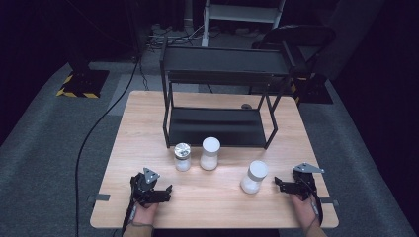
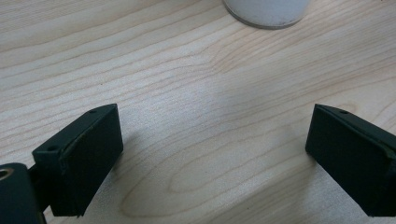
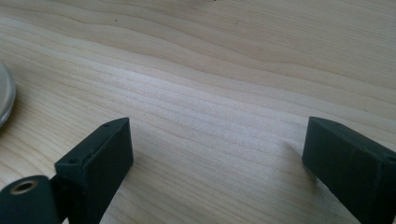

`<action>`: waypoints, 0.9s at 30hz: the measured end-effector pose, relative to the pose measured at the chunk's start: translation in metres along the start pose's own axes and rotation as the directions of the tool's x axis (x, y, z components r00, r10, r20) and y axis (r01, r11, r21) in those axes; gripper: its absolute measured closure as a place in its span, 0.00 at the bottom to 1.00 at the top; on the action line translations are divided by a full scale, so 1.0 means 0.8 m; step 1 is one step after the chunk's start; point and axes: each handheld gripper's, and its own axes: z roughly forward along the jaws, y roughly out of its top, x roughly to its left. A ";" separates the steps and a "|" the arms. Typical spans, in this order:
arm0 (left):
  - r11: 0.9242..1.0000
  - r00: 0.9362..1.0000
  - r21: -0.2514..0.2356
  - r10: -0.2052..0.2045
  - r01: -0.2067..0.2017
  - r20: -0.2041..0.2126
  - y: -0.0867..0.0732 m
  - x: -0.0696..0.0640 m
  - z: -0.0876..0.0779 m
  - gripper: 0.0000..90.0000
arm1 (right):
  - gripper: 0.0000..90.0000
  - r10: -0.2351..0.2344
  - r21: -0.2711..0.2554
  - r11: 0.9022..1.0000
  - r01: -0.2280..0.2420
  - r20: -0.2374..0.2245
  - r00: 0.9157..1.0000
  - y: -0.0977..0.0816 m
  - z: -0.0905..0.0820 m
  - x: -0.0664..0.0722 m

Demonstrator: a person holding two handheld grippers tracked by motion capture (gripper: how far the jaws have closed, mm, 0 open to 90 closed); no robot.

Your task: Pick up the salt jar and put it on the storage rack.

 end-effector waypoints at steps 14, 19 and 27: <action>1.000 1.000 0.004 -0.010 0.010 0.009 0.002 0.003 -0.001 0.04 | 0.09 -0.001 0.000 1.000 0.001 -0.001 1.000 0.000 0.000 0.000; 1.000 1.000 -0.018 -0.009 0.010 0.013 0.004 0.004 -0.007 0.05 | 0.09 -0.001 0.000 1.000 0.001 -0.001 1.000 0.000 0.000 0.000; 0.998 1.000 -0.067 0.001 0.001 0.031 0.013 0.002 -0.026 0.05 | 0.09 -0.002 0.000 1.000 0.002 -0.002 1.000 0.000 0.000 0.000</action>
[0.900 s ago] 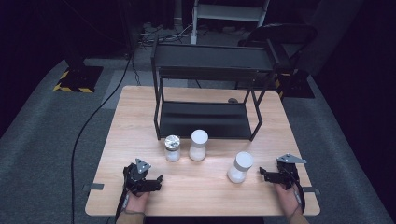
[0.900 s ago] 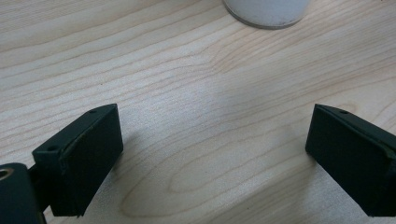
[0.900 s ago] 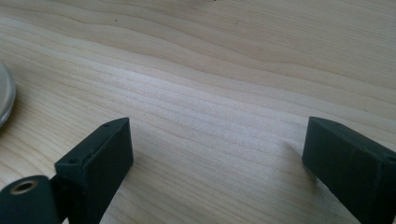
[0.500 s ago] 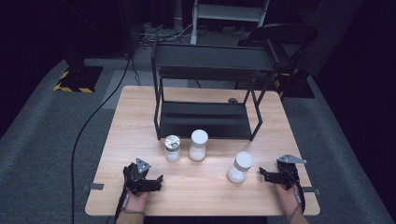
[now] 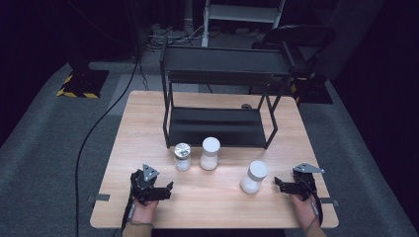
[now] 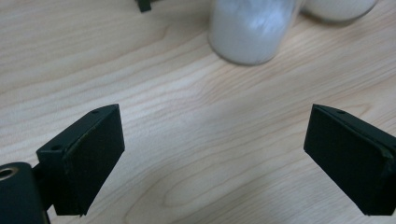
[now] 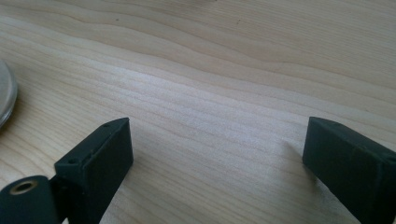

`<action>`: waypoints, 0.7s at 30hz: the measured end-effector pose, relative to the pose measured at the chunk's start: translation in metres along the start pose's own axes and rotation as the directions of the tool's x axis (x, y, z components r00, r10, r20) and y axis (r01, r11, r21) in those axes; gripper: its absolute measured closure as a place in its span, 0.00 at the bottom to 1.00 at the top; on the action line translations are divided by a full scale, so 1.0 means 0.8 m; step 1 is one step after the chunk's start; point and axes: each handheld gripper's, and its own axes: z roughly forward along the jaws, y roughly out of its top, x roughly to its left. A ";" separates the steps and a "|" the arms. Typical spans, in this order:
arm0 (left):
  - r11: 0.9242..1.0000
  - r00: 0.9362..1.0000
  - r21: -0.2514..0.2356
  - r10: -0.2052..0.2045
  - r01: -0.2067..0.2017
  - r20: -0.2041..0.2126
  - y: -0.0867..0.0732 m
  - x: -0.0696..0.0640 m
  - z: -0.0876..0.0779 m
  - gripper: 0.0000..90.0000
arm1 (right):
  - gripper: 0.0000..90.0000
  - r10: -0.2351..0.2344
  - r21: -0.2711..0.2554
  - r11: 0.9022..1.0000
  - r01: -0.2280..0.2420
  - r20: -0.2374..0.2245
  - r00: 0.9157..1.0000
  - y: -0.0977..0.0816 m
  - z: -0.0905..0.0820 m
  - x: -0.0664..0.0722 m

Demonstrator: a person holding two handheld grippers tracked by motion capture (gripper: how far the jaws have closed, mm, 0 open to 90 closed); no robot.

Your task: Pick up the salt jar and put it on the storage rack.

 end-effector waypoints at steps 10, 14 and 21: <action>0.997 1.000 -0.073 0.004 -0.003 0.005 0.008 0.001 -0.023 0.05 | 0.09 0.000 0.000 1.000 0.000 -0.001 1.000 0.000 0.000 0.000; 0.995 1.000 -0.096 0.000 0.001 0.011 0.011 0.003 -0.031 0.05 | 0.09 0.000 0.000 1.000 0.000 -0.001 1.000 0.000 0.000 0.000; 0.992 1.000 -0.123 0.007 -0.003 0.029 0.019 0.004 -0.034 0.05 | 0.09 0.000 0.000 1.000 0.000 -0.001 1.000 0.000 0.000 0.000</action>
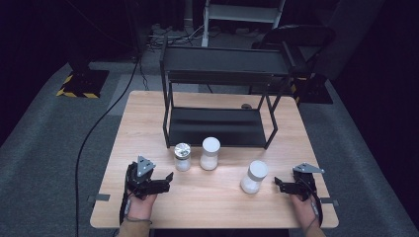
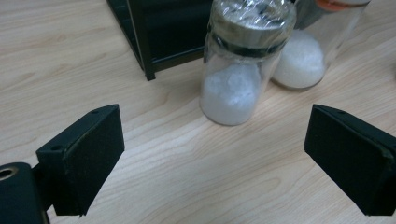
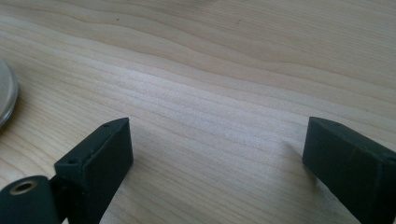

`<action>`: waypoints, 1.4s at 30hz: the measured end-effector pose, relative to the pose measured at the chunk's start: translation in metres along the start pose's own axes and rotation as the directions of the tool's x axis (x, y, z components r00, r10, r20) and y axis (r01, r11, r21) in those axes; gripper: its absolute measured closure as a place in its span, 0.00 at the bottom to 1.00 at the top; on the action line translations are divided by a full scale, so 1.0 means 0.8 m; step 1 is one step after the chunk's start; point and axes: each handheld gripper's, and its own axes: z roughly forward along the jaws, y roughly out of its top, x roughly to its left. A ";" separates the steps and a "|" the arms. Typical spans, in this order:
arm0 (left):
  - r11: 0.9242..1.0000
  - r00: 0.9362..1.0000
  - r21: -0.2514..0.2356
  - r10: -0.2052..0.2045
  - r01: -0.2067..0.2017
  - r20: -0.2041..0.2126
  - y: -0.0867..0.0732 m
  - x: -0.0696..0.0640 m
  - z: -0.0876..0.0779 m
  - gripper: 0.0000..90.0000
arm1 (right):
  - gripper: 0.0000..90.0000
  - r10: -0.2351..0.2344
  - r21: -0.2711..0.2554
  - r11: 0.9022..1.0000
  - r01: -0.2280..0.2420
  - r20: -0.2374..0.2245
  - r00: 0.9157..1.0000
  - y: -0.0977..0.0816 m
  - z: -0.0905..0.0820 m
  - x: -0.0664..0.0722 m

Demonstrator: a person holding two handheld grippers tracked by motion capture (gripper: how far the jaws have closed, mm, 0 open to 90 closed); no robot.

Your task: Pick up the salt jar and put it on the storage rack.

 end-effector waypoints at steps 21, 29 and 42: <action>0.997 1.000 -0.080 0.023 -0.022 0.004 0.010 -0.009 0.035 0.05 | 0.09 0.000 0.000 1.000 0.000 0.000 1.000 -0.001 -0.001 0.000; 0.996 1.000 -0.086 0.025 -0.024 0.003 0.010 -0.013 0.053 0.05 | 0.09 0.000 0.000 1.000 0.000 -0.001 1.000 -0.001 -0.001 0.000; 0.997 0.999 -0.056 0.048 -0.047 0.013 0.016 -0.013 0.082 0.07 | 0.09 0.000 0.000 1.000 0.000 0.000 1.000 -0.001 -0.001 0.000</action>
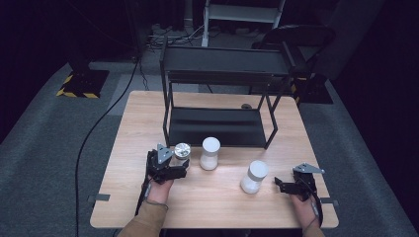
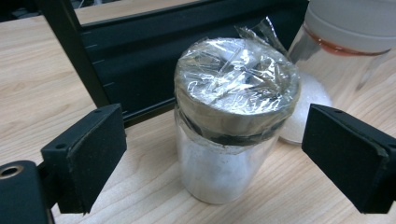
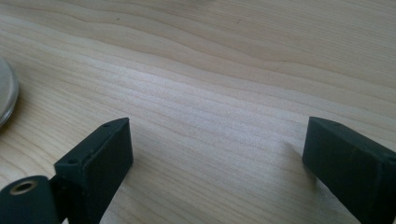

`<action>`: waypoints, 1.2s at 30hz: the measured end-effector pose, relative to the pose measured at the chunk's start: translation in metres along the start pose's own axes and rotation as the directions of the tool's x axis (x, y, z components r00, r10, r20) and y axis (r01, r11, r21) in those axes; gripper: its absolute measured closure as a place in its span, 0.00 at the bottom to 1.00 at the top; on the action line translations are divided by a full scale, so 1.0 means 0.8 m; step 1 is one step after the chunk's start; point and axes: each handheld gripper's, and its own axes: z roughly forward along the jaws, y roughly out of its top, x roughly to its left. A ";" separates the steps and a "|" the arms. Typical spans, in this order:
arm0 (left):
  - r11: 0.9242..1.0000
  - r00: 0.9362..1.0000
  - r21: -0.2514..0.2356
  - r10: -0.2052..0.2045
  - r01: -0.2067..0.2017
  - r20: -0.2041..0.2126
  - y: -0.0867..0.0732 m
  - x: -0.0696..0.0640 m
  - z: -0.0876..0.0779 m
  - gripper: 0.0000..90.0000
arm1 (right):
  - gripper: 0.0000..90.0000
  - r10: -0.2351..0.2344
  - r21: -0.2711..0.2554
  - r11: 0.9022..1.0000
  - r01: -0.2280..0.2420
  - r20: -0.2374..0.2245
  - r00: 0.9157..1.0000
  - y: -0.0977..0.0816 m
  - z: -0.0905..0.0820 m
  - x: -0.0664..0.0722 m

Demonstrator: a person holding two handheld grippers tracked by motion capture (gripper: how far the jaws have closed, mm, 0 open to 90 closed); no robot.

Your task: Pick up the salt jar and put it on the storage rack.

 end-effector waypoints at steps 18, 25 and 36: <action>0.998 0.998 0.036 0.040 -0.042 0.048 0.005 0.006 0.032 0.30 | 0.09 0.000 0.000 1.000 0.000 0.000 1.000 0.000 0.000 0.000; 0.996 0.998 0.075 0.050 -0.053 0.035 0.019 0.001 0.033 0.33 | 0.09 0.001 0.000 1.000 -0.001 0.000 1.000 0.000 0.000 0.000; 0.995 0.998 0.081 0.049 -0.053 0.045 0.041 0.001 0.028 0.33 | 0.09 0.001 0.001 1.000 -0.001 0.001 1.000 0.000 0.000 0.000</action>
